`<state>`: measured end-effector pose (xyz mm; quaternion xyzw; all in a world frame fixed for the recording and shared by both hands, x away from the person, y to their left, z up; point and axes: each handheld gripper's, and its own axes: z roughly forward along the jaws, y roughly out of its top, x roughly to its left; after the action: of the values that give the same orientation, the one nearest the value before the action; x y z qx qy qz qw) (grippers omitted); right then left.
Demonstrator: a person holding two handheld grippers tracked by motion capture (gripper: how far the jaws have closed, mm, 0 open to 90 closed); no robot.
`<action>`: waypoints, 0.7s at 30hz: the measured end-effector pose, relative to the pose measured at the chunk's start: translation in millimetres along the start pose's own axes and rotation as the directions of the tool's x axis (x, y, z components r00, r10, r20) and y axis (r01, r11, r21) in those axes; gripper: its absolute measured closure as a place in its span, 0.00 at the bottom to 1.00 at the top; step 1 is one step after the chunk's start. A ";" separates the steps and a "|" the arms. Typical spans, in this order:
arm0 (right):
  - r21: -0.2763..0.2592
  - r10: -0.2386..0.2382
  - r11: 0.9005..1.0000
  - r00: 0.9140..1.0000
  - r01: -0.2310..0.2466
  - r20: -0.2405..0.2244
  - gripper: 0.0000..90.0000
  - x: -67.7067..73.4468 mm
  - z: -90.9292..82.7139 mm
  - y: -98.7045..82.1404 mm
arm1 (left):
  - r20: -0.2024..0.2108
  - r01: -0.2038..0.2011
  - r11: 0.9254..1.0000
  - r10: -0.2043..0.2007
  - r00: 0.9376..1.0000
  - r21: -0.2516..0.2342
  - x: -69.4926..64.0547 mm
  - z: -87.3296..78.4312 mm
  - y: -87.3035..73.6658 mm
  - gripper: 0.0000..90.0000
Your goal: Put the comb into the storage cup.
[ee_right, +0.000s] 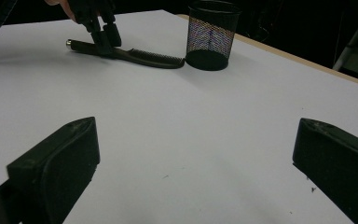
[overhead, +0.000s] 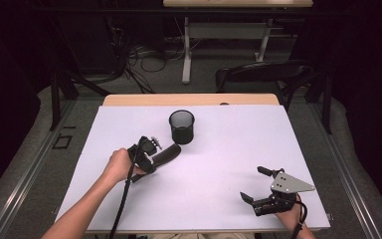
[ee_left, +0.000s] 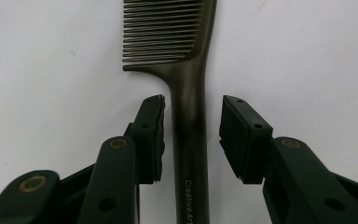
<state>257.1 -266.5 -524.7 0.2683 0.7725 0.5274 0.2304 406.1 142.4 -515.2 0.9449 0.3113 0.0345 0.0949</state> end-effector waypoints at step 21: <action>0.005 0.005 1.000 1.000 -0.005 -0.004 0.00 0.6 0.9 -0.2 | 0.032 0.032 0.999 -0.033 0.999 0.033 6.6 10.8 4.4 0.79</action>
<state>257.2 -265.5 -525.3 0.2698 0.7737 0.5265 0.2268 415.4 141.2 -524.8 0.9416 0.3255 0.0125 0.0852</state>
